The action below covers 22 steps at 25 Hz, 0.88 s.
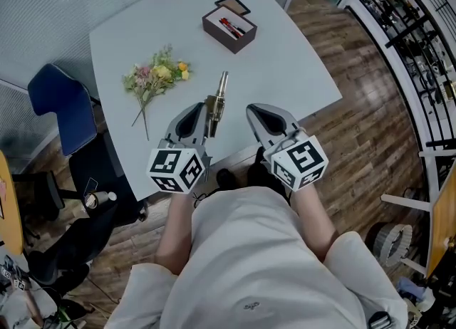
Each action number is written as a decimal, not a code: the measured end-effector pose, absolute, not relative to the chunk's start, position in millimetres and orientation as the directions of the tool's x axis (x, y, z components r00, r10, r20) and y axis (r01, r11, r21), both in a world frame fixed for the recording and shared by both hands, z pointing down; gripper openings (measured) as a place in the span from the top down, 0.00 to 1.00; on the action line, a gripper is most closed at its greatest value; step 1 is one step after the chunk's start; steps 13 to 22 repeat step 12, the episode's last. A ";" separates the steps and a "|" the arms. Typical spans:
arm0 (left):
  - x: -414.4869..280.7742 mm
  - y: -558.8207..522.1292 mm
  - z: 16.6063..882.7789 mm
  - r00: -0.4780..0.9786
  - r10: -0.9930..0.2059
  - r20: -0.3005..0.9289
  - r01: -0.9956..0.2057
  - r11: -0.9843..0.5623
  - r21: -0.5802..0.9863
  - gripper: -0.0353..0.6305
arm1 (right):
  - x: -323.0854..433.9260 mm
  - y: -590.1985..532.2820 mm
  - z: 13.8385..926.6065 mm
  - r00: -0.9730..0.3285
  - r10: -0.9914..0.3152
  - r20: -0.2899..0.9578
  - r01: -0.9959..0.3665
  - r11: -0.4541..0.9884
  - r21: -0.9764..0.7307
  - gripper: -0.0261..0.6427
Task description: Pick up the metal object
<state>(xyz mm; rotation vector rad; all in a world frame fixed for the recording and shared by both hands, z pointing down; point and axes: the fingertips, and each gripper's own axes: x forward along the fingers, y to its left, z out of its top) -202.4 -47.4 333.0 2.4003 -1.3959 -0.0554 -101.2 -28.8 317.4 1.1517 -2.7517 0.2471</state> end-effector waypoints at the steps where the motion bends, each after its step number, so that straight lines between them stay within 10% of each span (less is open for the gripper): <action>1: -203.0 -46.9 333.4 0.510 -0.848 0.146 -0.834 -0.445 0.328 0.91 | -101.2 -28.2 317.4 -0.694 -0.692 0.200 -0.717 0.691 -0.094 0.95; 22: -203.5 -44.1 335.5 0.511 -0.847 0.147 -0.832 -0.445 0.330 0.91 | -100.6 -25.9 318.8 -0.687 -0.697 0.206 -0.723 0.685 -0.089 0.95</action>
